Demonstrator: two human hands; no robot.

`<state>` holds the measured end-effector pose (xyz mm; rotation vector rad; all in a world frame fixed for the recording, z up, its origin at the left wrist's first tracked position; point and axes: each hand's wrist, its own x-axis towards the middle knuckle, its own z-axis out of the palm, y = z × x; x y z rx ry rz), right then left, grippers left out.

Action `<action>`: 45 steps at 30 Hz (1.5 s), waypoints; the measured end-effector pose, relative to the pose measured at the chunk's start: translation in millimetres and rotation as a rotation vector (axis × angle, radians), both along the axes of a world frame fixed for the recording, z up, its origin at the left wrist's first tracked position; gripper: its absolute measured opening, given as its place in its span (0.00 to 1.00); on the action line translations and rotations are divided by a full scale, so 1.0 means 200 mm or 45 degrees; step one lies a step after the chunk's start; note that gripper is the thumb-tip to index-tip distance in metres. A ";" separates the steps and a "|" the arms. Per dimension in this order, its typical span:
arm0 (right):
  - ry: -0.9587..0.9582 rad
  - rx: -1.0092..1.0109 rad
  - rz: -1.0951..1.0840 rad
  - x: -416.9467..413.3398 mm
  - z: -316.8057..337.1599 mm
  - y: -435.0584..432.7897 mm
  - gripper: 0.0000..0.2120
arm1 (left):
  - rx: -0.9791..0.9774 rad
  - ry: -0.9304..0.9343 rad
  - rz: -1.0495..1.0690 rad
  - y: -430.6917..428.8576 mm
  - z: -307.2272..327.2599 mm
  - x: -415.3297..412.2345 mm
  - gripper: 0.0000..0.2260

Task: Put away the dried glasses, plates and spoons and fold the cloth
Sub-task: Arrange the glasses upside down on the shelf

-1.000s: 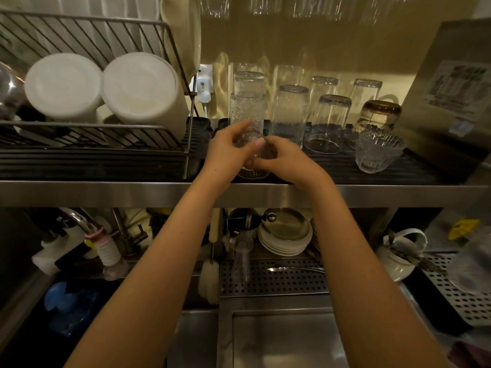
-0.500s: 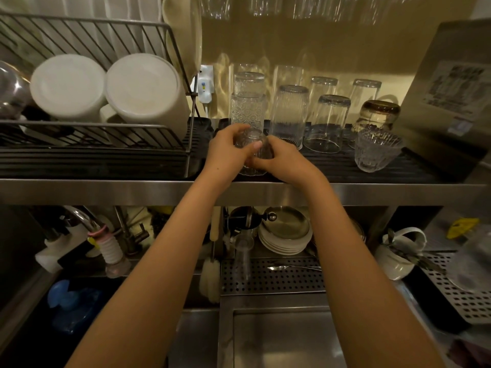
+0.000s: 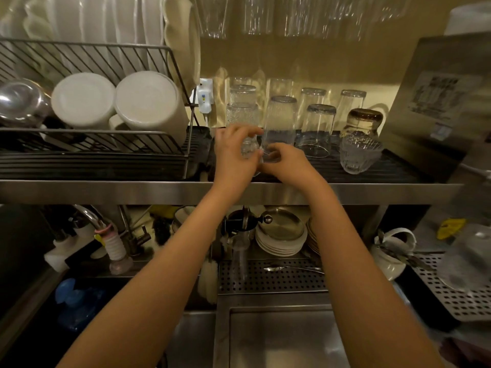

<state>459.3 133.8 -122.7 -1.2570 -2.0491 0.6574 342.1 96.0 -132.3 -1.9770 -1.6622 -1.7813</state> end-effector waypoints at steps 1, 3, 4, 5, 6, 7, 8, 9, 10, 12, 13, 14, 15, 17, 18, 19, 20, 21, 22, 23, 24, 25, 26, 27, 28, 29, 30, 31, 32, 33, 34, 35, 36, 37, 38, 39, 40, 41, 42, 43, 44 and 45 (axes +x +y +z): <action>-0.014 0.029 -0.029 0.03 0.01 -0.01 0.25 | 0.006 0.022 -0.013 0.00 0.00 0.03 0.13; -0.016 0.092 -0.098 0.08 0.03 -0.02 0.21 | 0.006 0.047 -0.050 -0.01 0.00 0.09 0.12; -0.013 0.127 -0.138 0.11 0.04 -0.02 0.19 | 0.003 0.044 -0.065 -0.01 0.00 0.11 0.11; -0.013 0.169 -0.184 0.15 0.05 -0.02 0.17 | -0.007 0.036 -0.083 0.00 0.00 0.15 0.11; -0.013 0.215 -0.225 0.19 0.07 -0.02 0.15 | -0.018 0.025 -0.102 0.00 0.01 0.18 0.10; -0.009 0.262 -0.265 0.23 0.08 -0.02 0.13 | -0.031 0.014 -0.127 0.02 0.01 0.21 0.10; -0.001 0.307 -0.296 0.26 0.09 -0.03 0.12 | -0.047 -0.002 -0.150 0.03 0.02 0.24 0.11; 0.007 0.352 -0.324 0.29 0.10 -0.03 0.11 | -0.064 -0.028 -0.171 0.05 0.02 0.27 0.11; 0.009 0.399 -0.353 0.33 0.11 -0.02 0.11 | -0.088 -0.068 -0.197 0.07 0.02 0.32 0.11; 0.024 0.474 -0.390 0.40 0.13 -0.02 0.11 | -0.144 -0.130 -0.239 0.10 0.02 0.37 0.12; 0.033 0.499 -0.406 0.43 0.14 -0.01 0.11 | -0.170 -0.144 -0.260 0.13 0.02 0.41 0.12; 0.027 0.520 -0.426 0.47 0.15 0.01 0.11 | -0.200 -0.159 -0.280 0.15 0.02 0.44 0.13; 0.007 0.537 -0.447 0.50 0.15 0.03 0.11 | -0.239 -0.183 -0.301 0.17 0.02 0.47 0.14; -0.047 0.543 -0.462 0.56 0.16 0.07 0.13 | -0.360 -0.238 -0.344 0.21 0.01 0.52 0.18; -0.076 0.523 -0.456 0.59 0.16 0.10 0.14 | -0.429 -0.260 -0.359 0.24 0.02 0.56 0.21; -0.109 0.493 -0.449 0.61 0.15 0.12 0.17 | -0.486 -0.266 -0.371 0.26 0.01 0.59 0.23; -0.145 0.452 -0.444 0.63 0.15 0.14 0.19 | -0.525 -0.263 -0.382 0.28 0.01 0.63 0.26; -0.175 0.414 -0.438 0.65 0.14 0.16 0.21 | -0.554 -0.256 -0.391 0.31 0.01 0.65 0.28; -0.192 0.378 -0.432 0.66 0.14 0.17 0.22 | -0.576 -0.246 -0.396 0.33 0.01 0.68 0.30; -0.201 0.356 -0.430 0.67 0.14 0.19 0.24 | -0.600 -0.233 -0.399 0.35 0.01 0.70 0.32; -0.211 0.342 -0.434 0.68 0.14 0.20 0.24 | -0.621 -0.222 -0.400 0.36 0.01 0.72 0.34; -0.224 0.330 -0.434 0.69 0.15 0.22 0.25 | -0.639 -0.221 -0.398 0.38 0.01 0.74 0.34; -0.229 0.307 -0.424 0.70 0.15 0.23 0.26 | -0.649 -0.219 -0.393 0.40 0.00 0.75 0.34; -0.225 0.276 -0.405 0.71 0.15 0.24 0.26 | -0.657 -0.219 -0.388 0.41 0.00 0.76 0.34; -0.215 0.237 -0.382 0.72 0.16 0.25 0.27 | -0.661 -0.221 -0.387 0.42 0.00 0.77 0.33; -0.205 0.202 -0.360 0.73 0.16 0.25 0.28 | -0.667 -0.226 -0.393 0.43 0.00 0.78 0.33; -0.204 0.180 -0.342 0.74 0.15 0.26 0.29 | -0.679 -0.230 -0.402 0.43 0.00 0.78 0.34; -0.210 0.176 -0.329 0.75 0.15 0.27 0.30 | -0.702 -0.227 -0.412 0.44 0.00 0.80 0.36; -0.220 0.182 -0.320 0.76 0.15 0.27 0.30 | -0.729 -0.218 -0.418 0.44 0.01 0.80 0.37; -0.224 0.192 -0.318 0.76 0.14 0.28 0.30 | -0.751 -0.211 -0.419 0.44 0.01 0.81 0.37; -0.220 0.196 -0.319 0.77 0.14 0.28 0.30 | -0.762 -0.214 -0.415 0.44 0.01 0.81 0.36; -0.213 0.196 -0.316 0.78 0.14 0.28 0.30 | -0.768 -0.225 -0.409 0.44 0.02 0.82 0.34; -0.203 0.192 -0.308 0.78 0.14 0.29 0.31 | -0.769 -0.238 -0.405 0.44 0.02 0.81 0.32; -0.189 0.189 -0.298 0.78 0.14 0.29 0.31 | -0.771 -0.248 -0.402 0.44 0.02 0.81 0.31; -0.173 0.185 -0.289 0.78 0.14 0.29 0.32 | -0.770 -0.259 -0.399 0.44 0.02 0.81 0.29; -0.148 0.182 -0.280 0.79 0.13 0.29 0.32 | -0.765 -0.273 -0.400 0.44 0.01 0.80 0.28; -0.110 0.178 -0.272 0.79 0.13 0.29 0.33 | -0.759 -0.297 -0.408 0.43 0.01 0.79 0.27; -0.055 0.169 -0.264 0.79 0.12 0.28 0.32 | -0.751 -0.337 -0.430 0.42 0.01 0.78 0.27; 0.009 0.154 -0.253 0.80 0.12 0.28 0.32 | -0.739 -0.389 -0.462 0.40 0.01 0.77 0.28; 0.069 0.138 -0.244 0.80 0.11 0.28 0.32 | -0.729 -0.445 -0.497 0.40 0.01 0.76 0.29; 0.118 0.126 -0.234 0.80 0.11 0.28 0.32 | -0.722 -0.491 -0.526 0.39 0.01 0.75 0.29; 0.153 0.116 -0.221 0.81 0.11 0.27 0.32 | -0.712 -0.527 -0.551 0.38 0.01 0.75 0.29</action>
